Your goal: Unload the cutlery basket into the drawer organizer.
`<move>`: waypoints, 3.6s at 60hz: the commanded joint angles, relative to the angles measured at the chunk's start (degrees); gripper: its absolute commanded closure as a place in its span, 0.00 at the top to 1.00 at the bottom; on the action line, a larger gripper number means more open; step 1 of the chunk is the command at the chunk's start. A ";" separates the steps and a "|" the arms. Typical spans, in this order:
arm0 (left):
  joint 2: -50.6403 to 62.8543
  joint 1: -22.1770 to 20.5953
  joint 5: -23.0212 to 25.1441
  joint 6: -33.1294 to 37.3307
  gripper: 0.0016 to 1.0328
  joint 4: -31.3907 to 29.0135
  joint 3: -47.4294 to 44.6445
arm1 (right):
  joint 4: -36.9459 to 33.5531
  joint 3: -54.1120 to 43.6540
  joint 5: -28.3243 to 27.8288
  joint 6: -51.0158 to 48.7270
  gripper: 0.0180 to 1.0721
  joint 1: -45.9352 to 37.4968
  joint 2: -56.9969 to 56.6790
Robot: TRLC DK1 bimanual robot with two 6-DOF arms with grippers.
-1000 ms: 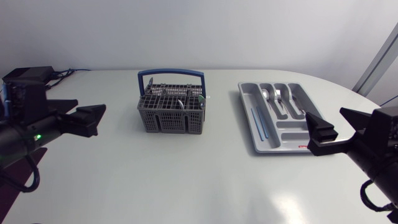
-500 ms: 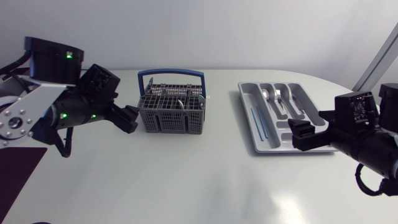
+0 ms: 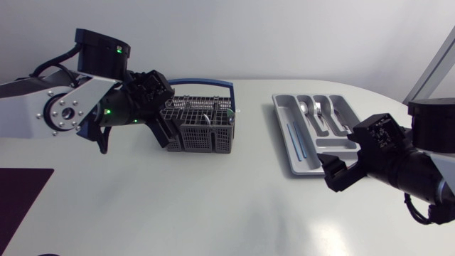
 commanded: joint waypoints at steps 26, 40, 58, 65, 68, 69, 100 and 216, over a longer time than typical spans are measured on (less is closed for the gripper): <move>12.71 -2.29 10.38 32.01 0.91 -5.96 13.79 | 2.46 -0.25 -9.92 -9.04 0.95 4.10 3.16; 18.96 -2.46 10.03 44.66 0.84 -17.38 22.41 | 5.71 -2.89 -9.92 -11.06 0.95 4.98 4.56; 25.72 -2.90 6.25 53.54 0.75 -19.32 28.82 | 8.44 -5.70 -10.01 -14.05 0.95 5.24 4.39; 28.27 -3.08 5.37 55.21 0.64 -21.78 32.78 | 8.88 -5.79 -10.01 -15.28 0.95 5.33 4.30; 29.06 -3.08 5.28 56.09 0.58 -22.75 34.09 | 9.32 -5.79 -10.01 -15.89 0.95 5.33 4.39; 29.15 -2.99 5.20 56.53 0.56 -23.10 34.45 | 9.32 -5.61 -10.01 -15.98 0.95 5.33 4.48; 30.64 -2.03 5.28 60.92 0.15 -29.95 37.35 | 12.13 -3.94 -9.92 -16.86 0.95 6.47 8.69; 17.55 0.00 9.59 55.56 0.07 -29.43 31.46 | 13.97 5.46 -24.07 -3.33 0.95 8.49 18.80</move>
